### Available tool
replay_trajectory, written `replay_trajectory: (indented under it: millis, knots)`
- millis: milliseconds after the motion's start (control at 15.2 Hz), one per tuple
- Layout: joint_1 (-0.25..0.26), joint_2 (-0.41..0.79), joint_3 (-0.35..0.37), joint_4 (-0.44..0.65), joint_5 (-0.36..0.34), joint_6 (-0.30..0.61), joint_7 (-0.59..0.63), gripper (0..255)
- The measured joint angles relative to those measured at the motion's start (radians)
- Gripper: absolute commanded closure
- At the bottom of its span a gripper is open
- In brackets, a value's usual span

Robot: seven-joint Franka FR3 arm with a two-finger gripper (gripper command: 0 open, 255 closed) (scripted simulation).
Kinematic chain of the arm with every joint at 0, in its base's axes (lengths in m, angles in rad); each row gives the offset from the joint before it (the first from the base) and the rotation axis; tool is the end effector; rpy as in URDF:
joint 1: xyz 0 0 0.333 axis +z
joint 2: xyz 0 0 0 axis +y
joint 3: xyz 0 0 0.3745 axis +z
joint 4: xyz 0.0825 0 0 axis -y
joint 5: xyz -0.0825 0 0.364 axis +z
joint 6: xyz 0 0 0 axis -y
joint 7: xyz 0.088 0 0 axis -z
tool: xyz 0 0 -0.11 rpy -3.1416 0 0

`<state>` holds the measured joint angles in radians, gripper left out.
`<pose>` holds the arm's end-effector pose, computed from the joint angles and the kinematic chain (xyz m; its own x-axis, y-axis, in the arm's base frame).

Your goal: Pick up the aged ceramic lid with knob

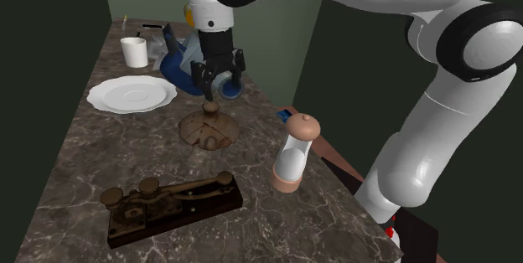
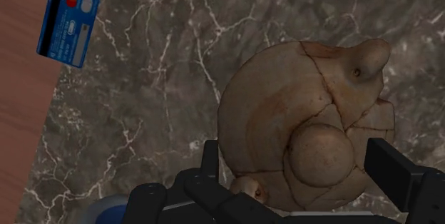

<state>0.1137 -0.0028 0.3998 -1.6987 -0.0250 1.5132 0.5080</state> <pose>0.4538 0.2530 0.6199 0.9892 -0.0020 -0.1463 0.0144 -0.9937 0.1111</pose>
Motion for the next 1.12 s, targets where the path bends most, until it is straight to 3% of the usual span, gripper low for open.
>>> replay_trajectory:
  millis: [198,660,726,1122]
  knots:
    - [0.027,0.109,0.022,0.104,-0.050,-0.024,0.062,0]
    - [0.030,0.120,0.023,0.028,-0.057,0.057,0.075,0]
    - [0.031,0.121,0.024,0.025,-0.057,0.061,0.076,255]
    - [0.031,0.120,0.024,0.023,-0.058,0.065,0.078,255]
